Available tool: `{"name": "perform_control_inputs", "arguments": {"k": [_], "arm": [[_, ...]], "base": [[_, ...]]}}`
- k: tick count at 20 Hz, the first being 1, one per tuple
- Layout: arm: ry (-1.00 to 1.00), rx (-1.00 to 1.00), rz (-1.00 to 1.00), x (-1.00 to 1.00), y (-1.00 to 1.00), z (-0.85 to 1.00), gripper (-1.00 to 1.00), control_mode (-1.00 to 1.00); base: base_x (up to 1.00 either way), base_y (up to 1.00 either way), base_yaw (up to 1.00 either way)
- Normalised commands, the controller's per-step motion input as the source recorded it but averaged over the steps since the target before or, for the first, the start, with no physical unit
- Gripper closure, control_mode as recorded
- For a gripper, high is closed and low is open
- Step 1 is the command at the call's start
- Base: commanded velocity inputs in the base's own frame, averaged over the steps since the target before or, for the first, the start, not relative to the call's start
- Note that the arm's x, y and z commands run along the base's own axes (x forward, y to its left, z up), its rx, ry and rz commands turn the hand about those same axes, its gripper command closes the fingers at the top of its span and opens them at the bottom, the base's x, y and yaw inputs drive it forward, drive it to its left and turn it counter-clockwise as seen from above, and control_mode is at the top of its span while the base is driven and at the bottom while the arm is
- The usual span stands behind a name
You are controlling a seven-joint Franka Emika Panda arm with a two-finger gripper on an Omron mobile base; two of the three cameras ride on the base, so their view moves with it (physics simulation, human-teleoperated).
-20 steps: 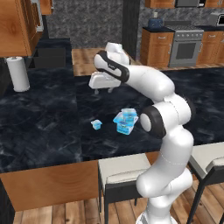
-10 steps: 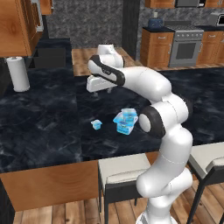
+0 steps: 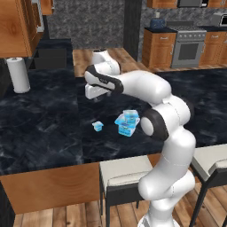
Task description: Stack the yogurt containers by placing the smaller containers on top of the larger containers.
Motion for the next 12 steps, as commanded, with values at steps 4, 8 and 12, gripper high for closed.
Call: {"name": "perform_control_inputs", "arguments": {"k": [4, 8, 12], "arm": [[-0.1, -0.01, 0.0, 0.0, 0.03, -0.18, -1.0, -1.0], [-0.08, 0.0, 0.0, 0.03, 0.0, -0.11, -1.0, -1.0], [-0.05, 0.0, 0.0, 0.04, 0.0, -0.01, -1.0, -1.0]], "base": [[0.0, 0.0, 0.0], [0.0, 0.0, 0.0], [0.0, 0.0, 0.0]]}}
